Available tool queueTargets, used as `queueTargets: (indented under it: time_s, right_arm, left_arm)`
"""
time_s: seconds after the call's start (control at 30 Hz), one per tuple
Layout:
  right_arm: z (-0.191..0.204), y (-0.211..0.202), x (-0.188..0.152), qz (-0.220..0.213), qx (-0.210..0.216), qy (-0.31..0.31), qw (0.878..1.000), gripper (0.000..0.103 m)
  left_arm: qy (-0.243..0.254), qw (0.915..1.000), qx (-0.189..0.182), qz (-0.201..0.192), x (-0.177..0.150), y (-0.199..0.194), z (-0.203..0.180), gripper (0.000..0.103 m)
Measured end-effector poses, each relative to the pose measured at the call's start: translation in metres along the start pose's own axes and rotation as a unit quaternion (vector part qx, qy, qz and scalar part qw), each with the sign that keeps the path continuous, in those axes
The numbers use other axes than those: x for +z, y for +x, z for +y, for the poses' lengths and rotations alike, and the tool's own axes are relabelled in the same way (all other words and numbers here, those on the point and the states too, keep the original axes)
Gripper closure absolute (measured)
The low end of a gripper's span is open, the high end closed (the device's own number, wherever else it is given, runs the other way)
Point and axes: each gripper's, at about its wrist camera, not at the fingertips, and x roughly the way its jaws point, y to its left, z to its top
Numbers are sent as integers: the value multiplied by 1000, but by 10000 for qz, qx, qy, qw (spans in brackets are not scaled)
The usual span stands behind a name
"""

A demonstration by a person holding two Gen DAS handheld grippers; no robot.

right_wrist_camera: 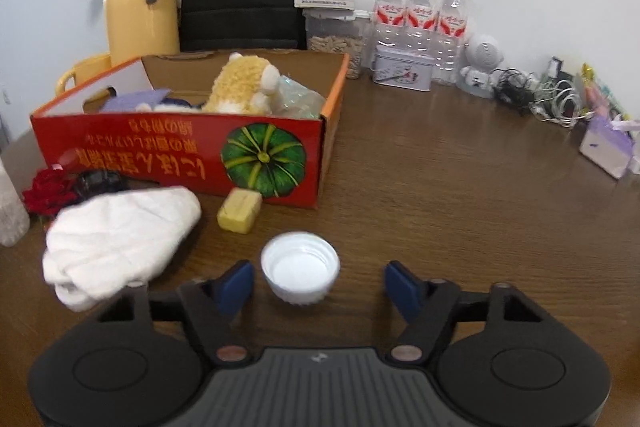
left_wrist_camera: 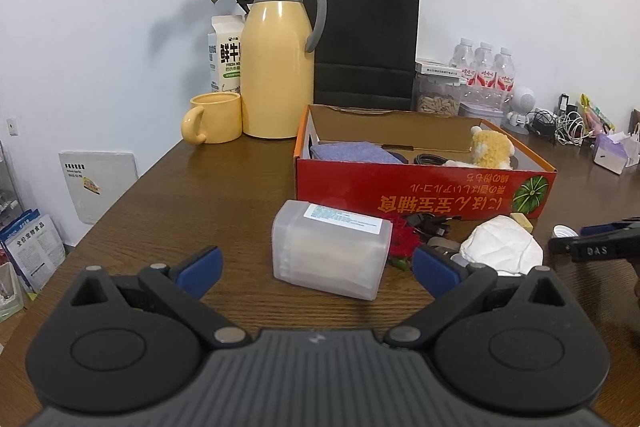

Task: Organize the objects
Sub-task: 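Grasp the white bottle cap with the right tool while the left tool grasps the clear plastic container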

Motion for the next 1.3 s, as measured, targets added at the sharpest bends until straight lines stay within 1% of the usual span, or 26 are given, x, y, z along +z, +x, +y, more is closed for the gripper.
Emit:
queueTargets:
  time_s: [0.07,0.1,0.13,0.17,0.33,0.57,0.8,0.9,1.1,1.2,1.3]
  right_arm:
    - [1,5,2,-34,137,79,9999,46]
    - [1,6,3,-63,184,100,9998,48]
    - [3,7,4,-102,186,68,9998,58]
    - [5,7,4,-134,210,60,9997,63]
    - [12,3,2,-258,189,-12,9995,64]
    - [20,-22,-5,-858,98,-26,9963,64]
    - [35,-49,-17,-1288,142,-79,9915,64]
    - [40,-54,-20,-1372,153,-105,9904,64]
    - [41,-54,-20,-1364,136,-99,9905,64]
    - [42,-53,-20,-1339,121,-107,9909,64]
    - [41,-53,-21,-1339,111,-76,9909,64]
  left_arm:
    - [-9,10000,-18,1,-1,1,0,0]
    - [-4,10000,-18,4,-1,1,-1,0]
    - [0,10000,-21,10,-1,2,-1,0]
    - [2,10000,-28,14,-2,3,-1,0]
    - [7,10000,-35,46,-3,5,-1,0]
    - [-38,10000,-49,77,-6,9,2,0]
    - [-24,10000,-31,77,-8,11,2,0]
    - [9,10000,-39,70,-8,12,1,0]
    - [135,9999,-45,1,-11,16,-1,0]
    - [352,9993,-27,-118,-13,17,-6,0]
    - [514,9981,-187,-297,-11,17,-9,0]
